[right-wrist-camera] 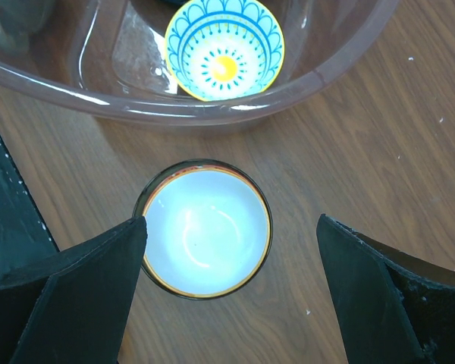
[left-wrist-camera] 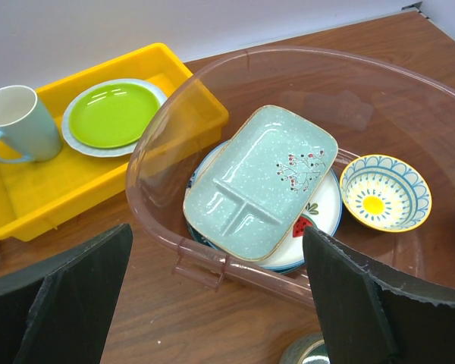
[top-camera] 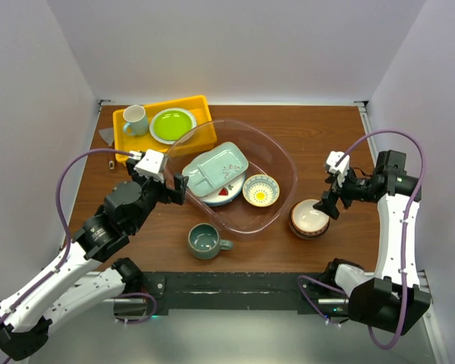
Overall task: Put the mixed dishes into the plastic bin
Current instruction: Pick up the bowl from the center of the board.
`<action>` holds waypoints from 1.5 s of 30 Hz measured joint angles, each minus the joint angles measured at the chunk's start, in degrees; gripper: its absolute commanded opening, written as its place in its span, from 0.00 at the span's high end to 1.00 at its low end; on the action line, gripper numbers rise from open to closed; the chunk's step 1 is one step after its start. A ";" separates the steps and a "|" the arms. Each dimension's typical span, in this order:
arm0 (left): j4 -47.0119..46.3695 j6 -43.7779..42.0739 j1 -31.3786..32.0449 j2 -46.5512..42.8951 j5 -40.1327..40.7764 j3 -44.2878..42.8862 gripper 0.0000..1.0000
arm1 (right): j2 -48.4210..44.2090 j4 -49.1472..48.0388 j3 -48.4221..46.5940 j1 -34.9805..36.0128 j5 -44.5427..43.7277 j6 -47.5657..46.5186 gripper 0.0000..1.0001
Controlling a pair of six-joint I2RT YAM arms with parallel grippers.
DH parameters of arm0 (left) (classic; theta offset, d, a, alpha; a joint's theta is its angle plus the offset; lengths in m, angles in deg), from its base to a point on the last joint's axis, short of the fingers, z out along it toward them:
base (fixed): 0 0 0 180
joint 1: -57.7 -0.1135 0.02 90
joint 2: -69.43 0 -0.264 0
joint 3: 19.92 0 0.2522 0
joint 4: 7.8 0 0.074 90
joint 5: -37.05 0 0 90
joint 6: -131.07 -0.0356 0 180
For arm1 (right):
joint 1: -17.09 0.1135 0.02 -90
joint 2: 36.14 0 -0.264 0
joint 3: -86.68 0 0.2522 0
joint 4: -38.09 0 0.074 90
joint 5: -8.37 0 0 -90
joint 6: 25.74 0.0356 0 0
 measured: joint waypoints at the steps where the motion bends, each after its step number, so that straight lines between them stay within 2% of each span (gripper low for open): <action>1: 0.00 0.00 -0.04 -0.07 0.00 0.00 0.00 | 0.00 -0.07 0.11 0.00 -0.31 0.02 0.02; 17: -0.02 0.00 -0.37 -0.48 -0.04 0.09 0.00 | -0.35 -1.75 1.25 0.00 -5.16 1.42 0.02; 27: 0.00 0.00 -0.72 -0.52 -0.26 0.11 0.00 | -0.13 -5.64 1.51 0.02 -11.45 7.30 0.02; 38: -0.02 0.00 -0.76 -0.52 -0.55 0.11 0.00 | 4.68 -11.37 4.48 1.22 -17.29 16.96 0.21; 45: -0.02 0.00 -1.09 -0.52 -0.94 0.11 0.00 | 5.01 -18.43 9.77 8.55 -26.58 25.05 0.35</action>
